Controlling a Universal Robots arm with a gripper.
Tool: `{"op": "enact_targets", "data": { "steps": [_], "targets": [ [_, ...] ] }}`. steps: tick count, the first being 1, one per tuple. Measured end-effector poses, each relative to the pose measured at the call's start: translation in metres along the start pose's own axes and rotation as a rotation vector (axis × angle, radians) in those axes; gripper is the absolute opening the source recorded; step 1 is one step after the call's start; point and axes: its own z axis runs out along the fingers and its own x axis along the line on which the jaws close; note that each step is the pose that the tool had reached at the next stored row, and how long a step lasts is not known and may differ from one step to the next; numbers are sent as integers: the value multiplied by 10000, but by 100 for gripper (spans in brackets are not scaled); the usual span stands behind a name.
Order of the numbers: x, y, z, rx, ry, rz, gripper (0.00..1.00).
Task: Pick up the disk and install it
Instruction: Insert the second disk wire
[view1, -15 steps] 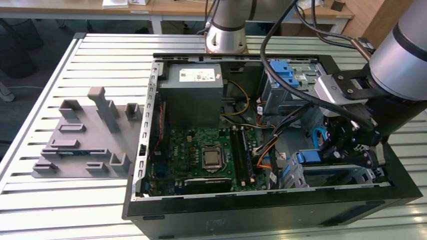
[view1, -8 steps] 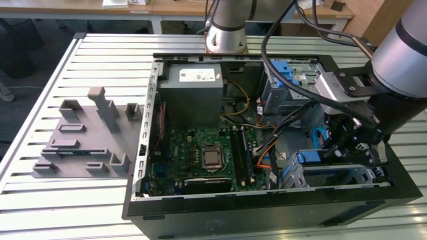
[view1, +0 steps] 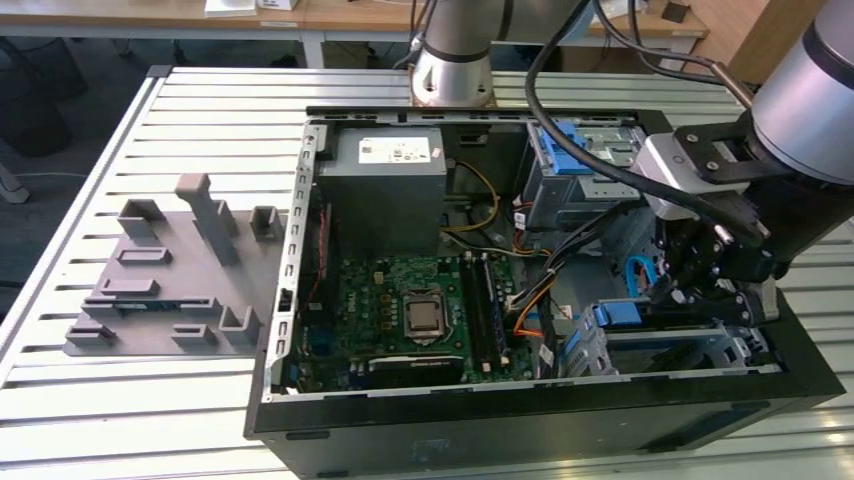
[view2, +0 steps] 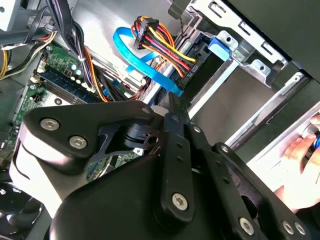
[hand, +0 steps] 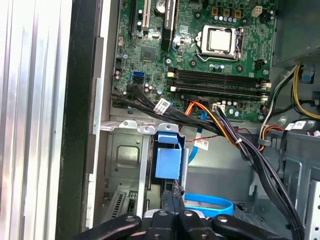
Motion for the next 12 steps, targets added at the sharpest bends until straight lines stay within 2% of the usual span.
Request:
{"op": "enact_targets", "data": {
  "steps": [12],
  "targets": [
    [-2, -1, -26, 0, 1, 0, 11]
  ]
}}
